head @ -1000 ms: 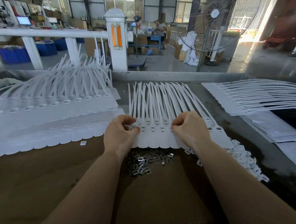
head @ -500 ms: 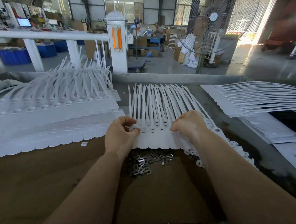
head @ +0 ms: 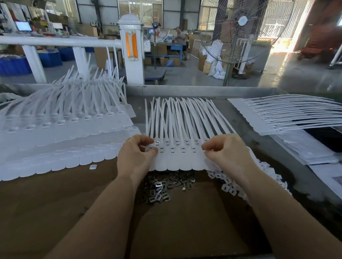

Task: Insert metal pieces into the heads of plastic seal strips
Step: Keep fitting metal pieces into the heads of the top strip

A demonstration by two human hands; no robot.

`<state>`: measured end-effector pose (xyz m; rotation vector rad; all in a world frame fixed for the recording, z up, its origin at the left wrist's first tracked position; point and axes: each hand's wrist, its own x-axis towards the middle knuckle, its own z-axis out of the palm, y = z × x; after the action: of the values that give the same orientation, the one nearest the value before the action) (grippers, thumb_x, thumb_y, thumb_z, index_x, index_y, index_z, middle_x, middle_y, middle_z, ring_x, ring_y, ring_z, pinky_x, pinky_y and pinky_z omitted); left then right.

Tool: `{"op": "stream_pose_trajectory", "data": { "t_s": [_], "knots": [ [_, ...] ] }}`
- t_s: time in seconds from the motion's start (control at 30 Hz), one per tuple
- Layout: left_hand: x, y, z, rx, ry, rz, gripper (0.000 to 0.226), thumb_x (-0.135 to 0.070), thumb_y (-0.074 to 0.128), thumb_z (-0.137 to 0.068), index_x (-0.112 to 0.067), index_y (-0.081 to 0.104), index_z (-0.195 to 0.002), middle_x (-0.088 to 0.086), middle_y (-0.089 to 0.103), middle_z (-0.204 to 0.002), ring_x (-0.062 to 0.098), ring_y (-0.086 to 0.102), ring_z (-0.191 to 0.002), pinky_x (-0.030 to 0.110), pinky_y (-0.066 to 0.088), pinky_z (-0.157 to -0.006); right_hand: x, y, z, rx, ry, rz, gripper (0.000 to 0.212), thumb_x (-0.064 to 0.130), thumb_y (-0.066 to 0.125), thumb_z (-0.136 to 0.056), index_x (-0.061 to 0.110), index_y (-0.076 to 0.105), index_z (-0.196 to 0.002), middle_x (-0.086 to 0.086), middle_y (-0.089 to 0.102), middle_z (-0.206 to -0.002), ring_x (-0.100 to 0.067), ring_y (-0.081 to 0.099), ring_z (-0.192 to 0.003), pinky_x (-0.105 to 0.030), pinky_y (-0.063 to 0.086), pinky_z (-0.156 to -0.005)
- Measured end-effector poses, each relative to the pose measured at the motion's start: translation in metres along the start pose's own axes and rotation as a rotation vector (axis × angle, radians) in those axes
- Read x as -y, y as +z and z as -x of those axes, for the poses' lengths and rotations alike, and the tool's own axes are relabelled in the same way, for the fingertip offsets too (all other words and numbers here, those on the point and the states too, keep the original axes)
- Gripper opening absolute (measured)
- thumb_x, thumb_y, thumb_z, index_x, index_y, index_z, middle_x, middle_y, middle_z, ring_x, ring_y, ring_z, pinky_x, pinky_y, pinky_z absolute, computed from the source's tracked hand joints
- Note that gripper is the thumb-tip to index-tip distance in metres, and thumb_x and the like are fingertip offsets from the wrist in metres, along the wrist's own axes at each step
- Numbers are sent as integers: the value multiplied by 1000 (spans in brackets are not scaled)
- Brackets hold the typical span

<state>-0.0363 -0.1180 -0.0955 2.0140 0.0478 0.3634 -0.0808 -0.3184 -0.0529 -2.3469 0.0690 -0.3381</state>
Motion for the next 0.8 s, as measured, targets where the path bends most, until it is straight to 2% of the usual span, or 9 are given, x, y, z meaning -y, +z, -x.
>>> {"op": "stream_pose_trajectory", "data": {
  "t_s": [0.1,0.17,0.3,0.4,0.6,0.7,0.8],
  "knots": [
    [0,0,0,0,2,-3,16,-19,72,-80,-27,62,-89,-12,56,-76,1,51,-71,19,37,-63,-4,-13,15,26,-74,121,14,8,69,-79,20,72,-85,7,68,-86,-2,61,-76,-23,53,-78],
    [0,1,-1,1,6,1,16,-19,72,-80,-27,62,-89,-11,56,-76,2,51,-71,21,37,-63,-6,-21,23,102,-84,209,13,12,72,-77,25,71,-79,12,65,-80,0,60,-73,-23,53,-76],
    [-1,1,-1,-2,9,-9,15,-19,72,-80,-26,63,-89,-11,56,-76,1,51,-71,20,37,-63,-4,-33,35,271,-73,373,9,23,77,-73,28,70,-72,19,61,-69,3,58,-67,-14,48,-67],
    [-1,1,-1,-2,9,-13,15,-20,72,-80,-26,62,-90,-11,56,-77,1,51,-71,17,37,-62,1,-33,41,336,-57,467,6,27,75,-75,29,69,-78,16,61,-74,0,58,-72,-18,49,-72],
    [0,1,0,-7,3,-2,15,-20,72,-80,-28,62,-88,-8,58,-82,3,52,-74,19,38,-65,6,-29,48,287,-66,634,11,23,64,-84,26,66,-94,5,64,-94,-14,60,-89,-31,51,-84],
    [-1,2,-1,-8,0,-12,15,-20,72,-80,-28,62,-88,-10,57,-81,2,51,-73,22,38,-68,8,-26,50,272,-120,719,14,18,53,-89,24,60,-100,2,61,-97,-16,58,-90,-32,50,-83],
    [-1,2,-1,-10,-6,-7,16,-20,73,-80,-28,62,-88,-11,56,-79,3,51,-73,23,38,-70,8,-24,47,256,-148,744,20,15,50,-90,26,60,-104,3,61,-98,-16,58,-90,-30,49,-83]
  ]
}}
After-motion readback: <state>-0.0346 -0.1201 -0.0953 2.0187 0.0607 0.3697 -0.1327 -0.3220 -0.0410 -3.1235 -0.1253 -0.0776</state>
